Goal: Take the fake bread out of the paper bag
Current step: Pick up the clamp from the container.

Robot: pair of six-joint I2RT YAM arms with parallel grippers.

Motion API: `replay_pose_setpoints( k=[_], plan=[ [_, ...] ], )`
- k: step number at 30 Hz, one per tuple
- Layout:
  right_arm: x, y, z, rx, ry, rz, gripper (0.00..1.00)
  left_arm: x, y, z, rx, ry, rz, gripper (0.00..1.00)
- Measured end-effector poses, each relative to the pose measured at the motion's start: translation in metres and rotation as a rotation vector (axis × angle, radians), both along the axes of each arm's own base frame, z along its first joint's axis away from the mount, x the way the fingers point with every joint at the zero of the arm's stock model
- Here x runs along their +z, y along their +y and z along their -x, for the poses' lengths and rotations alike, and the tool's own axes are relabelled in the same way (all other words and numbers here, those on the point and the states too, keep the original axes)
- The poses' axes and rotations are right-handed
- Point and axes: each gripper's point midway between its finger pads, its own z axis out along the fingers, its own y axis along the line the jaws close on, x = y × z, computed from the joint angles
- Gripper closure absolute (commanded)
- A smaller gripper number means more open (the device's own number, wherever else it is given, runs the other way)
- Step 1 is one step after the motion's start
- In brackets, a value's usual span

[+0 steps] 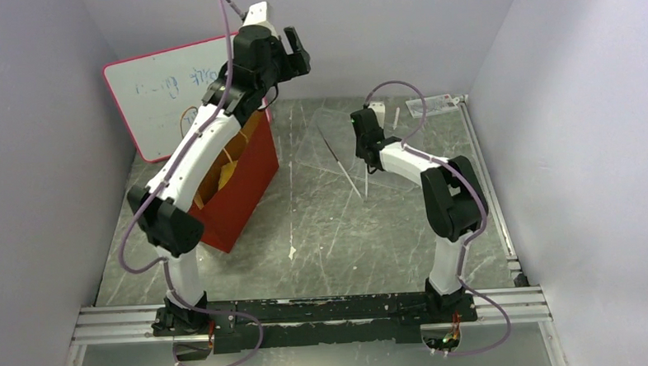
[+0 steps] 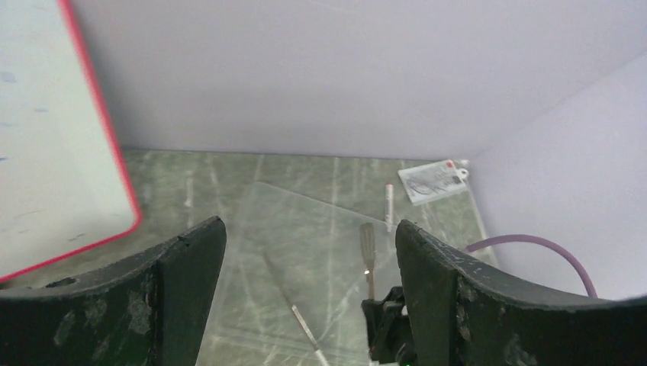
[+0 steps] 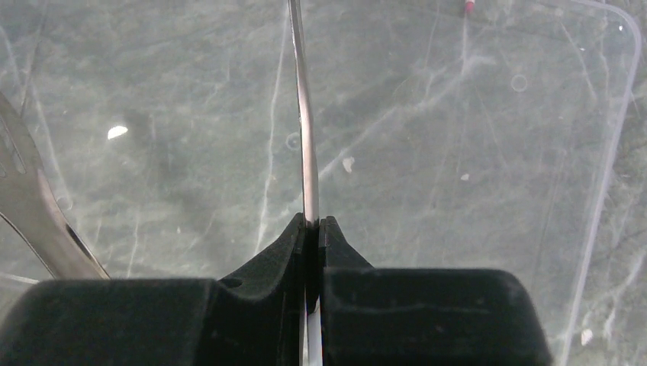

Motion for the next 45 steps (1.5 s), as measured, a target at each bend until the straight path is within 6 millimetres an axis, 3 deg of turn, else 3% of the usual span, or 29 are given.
replay_pose_setpoints(
  k=[6,8,9,10,14,17,20,27,33,41,45],
  plan=[
    [-0.01,0.003,-0.017,-0.001,0.006,-0.011,0.86,0.042,0.065,0.043,0.163,-0.074,-0.066,0.12],
    [-0.012,0.004,-0.02,0.001,0.008,-0.017,0.76,0.057,0.095,0.064,0.24,-0.101,-0.086,0.11],
    [-0.013,0.004,-0.021,0.0,0.01,-0.022,0.72,0.065,0.118,0.083,0.3,-0.114,-0.096,0.1],
    [-0.012,0.004,-0.022,0.002,0.008,-0.025,0.67,0.067,0.125,0.089,0.315,-0.115,-0.101,0.1],
    [-0.009,0.007,-0.028,0.008,-0.001,-0.044,0.53,0.075,0.182,0.132,0.473,-0.125,-0.096,0.06],
    [-0.008,0.01,-0.03,0.011,-0.005,-0.058,0.48,0.073,0.211,0.152,0.56,-0.107,-0.094,0.05],
    [-0.008,0.012,-0.031,0.011,-0.005,-0.067,0.45,0.063,0.229,0.162,0.613,-0.068,-0.099,0.03],
    [-0.001,0.018,-0.032,0.017,-0.015,-0.072,0.44,0.017,0.249,0.192,0.66,0.068,-0.13,0.01],
    [0.02,0.028,-0.024,0.029,-0.038,-0.076,0.44,0.001,0.266,0.214,0.657,0.114,-0.128,0.01],
    [0.057,0.037,-0.014,0.021,-0.097,-0.109,0.44,-0.061,0.282,0.199,0.59,0.293,-0.195,0.0],
    [0.059,0.037,-0.004,0.018,-0.096,-0.113,0.4,-0.086,0.285,0.19,0.536,0.359,-0.192,0.01]
  ],
)
